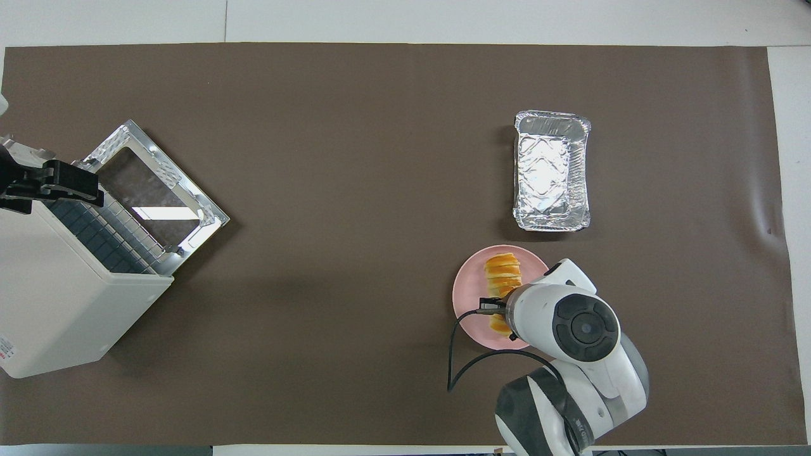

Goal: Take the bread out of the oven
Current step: 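Lower the bread onto the pink plate and open the right gripper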

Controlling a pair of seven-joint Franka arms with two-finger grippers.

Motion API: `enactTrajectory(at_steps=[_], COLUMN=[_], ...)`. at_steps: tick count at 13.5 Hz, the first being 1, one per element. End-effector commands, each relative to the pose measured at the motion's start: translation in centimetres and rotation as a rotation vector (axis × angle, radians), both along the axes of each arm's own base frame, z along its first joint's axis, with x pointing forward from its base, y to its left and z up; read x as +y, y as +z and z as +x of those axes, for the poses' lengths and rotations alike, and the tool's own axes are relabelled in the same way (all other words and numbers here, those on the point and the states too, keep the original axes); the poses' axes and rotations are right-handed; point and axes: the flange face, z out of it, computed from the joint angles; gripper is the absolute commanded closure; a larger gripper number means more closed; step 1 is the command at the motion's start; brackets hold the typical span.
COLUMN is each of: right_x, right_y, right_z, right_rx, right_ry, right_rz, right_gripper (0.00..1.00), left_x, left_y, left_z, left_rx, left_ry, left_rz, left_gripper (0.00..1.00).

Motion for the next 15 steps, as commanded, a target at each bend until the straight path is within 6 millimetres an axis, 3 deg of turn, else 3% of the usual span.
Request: enactTrajectory(at_steps=[1,5,7,10,15], right_x=[0.0,0.4,0.4,-2.5,-9.1], right_y=[0.2,1.8,5.9,13.8,25.9], right_z=[0.0,1.1,3.5,7.2,9.2], right_rx=[-0.006,0.015,0.051,0.066,0.045], right_ry=[-0.021,-0.029,-0.038,0.009,0.099], right_rz=[0.010,0.001,-0.015,-0.015,-0.001], right_gripper=[0.01,0.00,0.00,0.00,0.00], left_x=[0.2,0.2,0.2,0.2,0.2], left_y=[0.4,0.4,0.4,0.4,0.4], left_z=[-0.1,-0.1,-0.1,-0.1,-0.1], left_rx=[-0.005,-0.003,-0.003,-0.003,-0.003], left_ry=[-0.002,-0.002,-0.003,-0.002,-0.003], left_rz=[-0.020,-0.020,-0.020,-0.020,-0.020], left_gripper=[0.00,0.00,0.00,0.00,0.00])
